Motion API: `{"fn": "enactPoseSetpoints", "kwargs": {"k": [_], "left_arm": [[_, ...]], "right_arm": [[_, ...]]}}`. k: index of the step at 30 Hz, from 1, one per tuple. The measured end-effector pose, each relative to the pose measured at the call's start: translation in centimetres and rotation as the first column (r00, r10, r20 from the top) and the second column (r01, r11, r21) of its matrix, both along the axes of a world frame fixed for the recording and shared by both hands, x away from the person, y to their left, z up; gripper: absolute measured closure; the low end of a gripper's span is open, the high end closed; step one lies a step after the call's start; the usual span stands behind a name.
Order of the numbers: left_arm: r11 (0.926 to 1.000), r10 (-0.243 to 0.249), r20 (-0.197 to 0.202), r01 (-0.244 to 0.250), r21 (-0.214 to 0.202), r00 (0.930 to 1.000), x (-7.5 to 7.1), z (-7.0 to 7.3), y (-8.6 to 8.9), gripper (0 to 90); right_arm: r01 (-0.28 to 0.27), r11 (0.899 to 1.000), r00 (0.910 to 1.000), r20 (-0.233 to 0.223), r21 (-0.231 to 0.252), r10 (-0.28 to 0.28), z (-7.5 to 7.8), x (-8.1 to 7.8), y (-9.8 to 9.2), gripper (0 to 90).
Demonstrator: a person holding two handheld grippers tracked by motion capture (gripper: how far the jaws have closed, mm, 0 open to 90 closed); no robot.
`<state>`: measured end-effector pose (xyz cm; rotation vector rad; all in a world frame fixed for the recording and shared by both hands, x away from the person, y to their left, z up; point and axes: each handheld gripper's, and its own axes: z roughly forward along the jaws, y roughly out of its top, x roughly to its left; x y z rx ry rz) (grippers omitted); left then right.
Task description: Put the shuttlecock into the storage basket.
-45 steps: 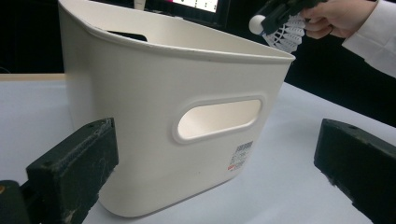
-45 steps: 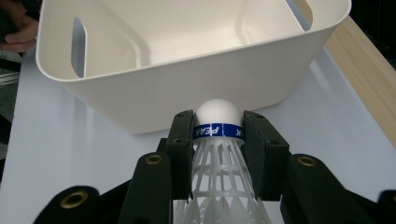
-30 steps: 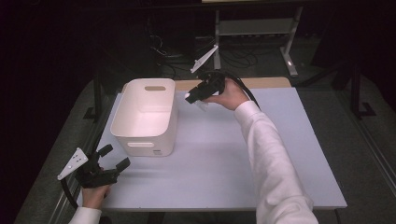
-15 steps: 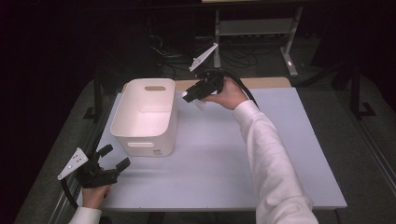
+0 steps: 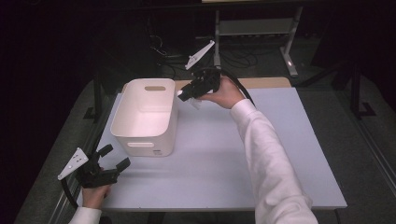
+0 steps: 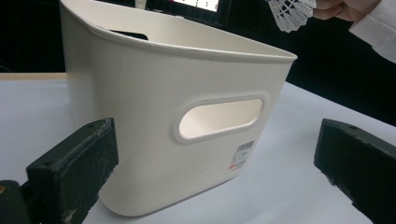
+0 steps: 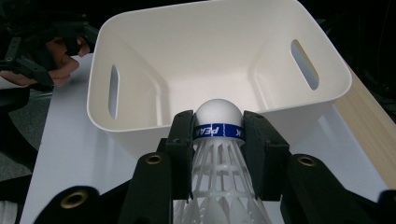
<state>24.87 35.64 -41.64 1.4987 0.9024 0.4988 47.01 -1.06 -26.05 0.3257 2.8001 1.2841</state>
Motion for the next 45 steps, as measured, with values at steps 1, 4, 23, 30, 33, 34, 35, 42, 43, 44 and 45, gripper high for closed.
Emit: {"fn": "enactPoseSetpoints", "kwargs": {"k": [1, 4, 23, 30, 33, 34, 35, 42, 43, 44, 45], "left_arm": [[1.0, 0.0, 0.003, 0.0, 0.002, 1.0, 0.0, 0.0, 0.0, 0.0], [1.0, 0.003, -0.005, -0.003, -0.004, 1.0, -0.1, 0.0, 0.0, 0.0], [0.9999, 0.006, -0.001, -0.006, -0.01, 1.0, -0.1, 0.0, 0.0, 0.0], [1.0, 0.005, -0.002, -0.005, -0.006, 1.0, -0.1, 0.0, 0.0, 0.0], [0.9999, 0.006, 0.0, -0.006, -0.009, 1.0, -0.1, 0.0, 0.0, 0.0], [0.9999, 0.007, -0.001, -0.007, -0.011, 1.0, -0.1, 0.0, 0.0, 0.0], [0.9999, 0.006, -0.001, -0.006, -0.011, 1.0, -0.1, 0.0, 0.0, 0.0], [0.9999, 0.007, -0.001, -0.007, -0.01, 1.0, -0.1, 0.0, 0.0, 0.0], [0.9999, 0.007, -0.001, -0.007, -0.009, 1.0, -0.1, 0.0, 0.0, 0.0], [0.9999, 0.006, 0.0, -0.006, -0.01, 1.0, -0.1, 0.0, 0.0, 0.0], [0.9999, 0.006, 0.001, -0.006, -0.011, 1.0, -0.1, 0.0, 0.0, 0.0]], "right_arm": [[-0.01, 1.0, 0.9998, 0.016, -0.006, 0.01, 0.0, 0.1, 0.2, 63.9], [-0.018, 1.0, 0.9998, 0.012, -0.007, 0.018, 0.2, -0.1, 0.7, 63.9], [-0.058, 0.998, 0.9982, 0.02, 0.04, 0.057, 0.5, -0.7, 2.9, 63.9], [-0.069, 0.996, 0.9974, 0.025, 0.059, 0.067, 0.8, -0.9, 3.5, 63.9], [-0.074, 0.995, 0.9971, 0.025, 0.064, 0.072, 0.7, -0.9, 3.8, 63.9], [-0.076, 0.995, 0.9969, 0.026, 0.065, 0.074, 0.6, -0.9, 4.0, 64.0], [-0.074, 0.995, 0.9971, 0.023, 0.064, 0.073, 0.5, -0.9, 4.1, 63.9], [-0.083, 0.993, 0.9965, 0.016, 0.08, 0.082, 0.4, -0.9, 5.1, 63.9], [-0.088, 0.993, 0.9961, 0.016, 0.082, 0.087, 0.4, -0.9, 5.2, 63.9], [-0.09, 0.992, 0.9959, 0.015, 0.083, 0.089, 0.4, -0.9, 5.3, 63.9], [-0.088, 0.992, 0.9961, 0.014, 0.087, 0.087, 0.4, -1.0, 5.5, 64.0]]}}
